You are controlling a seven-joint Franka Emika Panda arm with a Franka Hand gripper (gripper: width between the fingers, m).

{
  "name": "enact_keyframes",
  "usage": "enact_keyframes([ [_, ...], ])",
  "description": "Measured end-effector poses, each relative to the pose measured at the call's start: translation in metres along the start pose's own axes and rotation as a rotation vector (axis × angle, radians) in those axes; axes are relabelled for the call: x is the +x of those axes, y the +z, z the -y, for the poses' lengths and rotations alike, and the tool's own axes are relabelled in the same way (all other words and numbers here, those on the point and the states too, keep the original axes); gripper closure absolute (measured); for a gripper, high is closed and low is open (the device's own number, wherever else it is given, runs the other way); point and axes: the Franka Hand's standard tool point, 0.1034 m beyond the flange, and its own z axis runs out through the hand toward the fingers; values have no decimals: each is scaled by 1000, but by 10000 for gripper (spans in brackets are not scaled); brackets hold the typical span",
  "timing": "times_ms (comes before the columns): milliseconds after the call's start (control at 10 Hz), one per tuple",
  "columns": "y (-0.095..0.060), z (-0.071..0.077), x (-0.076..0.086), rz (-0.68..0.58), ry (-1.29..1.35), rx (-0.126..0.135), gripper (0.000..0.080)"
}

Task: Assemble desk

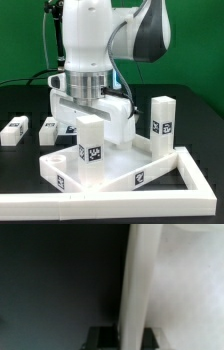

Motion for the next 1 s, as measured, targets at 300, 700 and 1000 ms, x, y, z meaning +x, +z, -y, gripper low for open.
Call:
enact_keyframes([
  [300,-9,10,24,6,-366,-9,739],
  [700,-10,24,38,-14,-696,-19,739],
  [1000,-10,22,40,-12,-891,-27,739],
])
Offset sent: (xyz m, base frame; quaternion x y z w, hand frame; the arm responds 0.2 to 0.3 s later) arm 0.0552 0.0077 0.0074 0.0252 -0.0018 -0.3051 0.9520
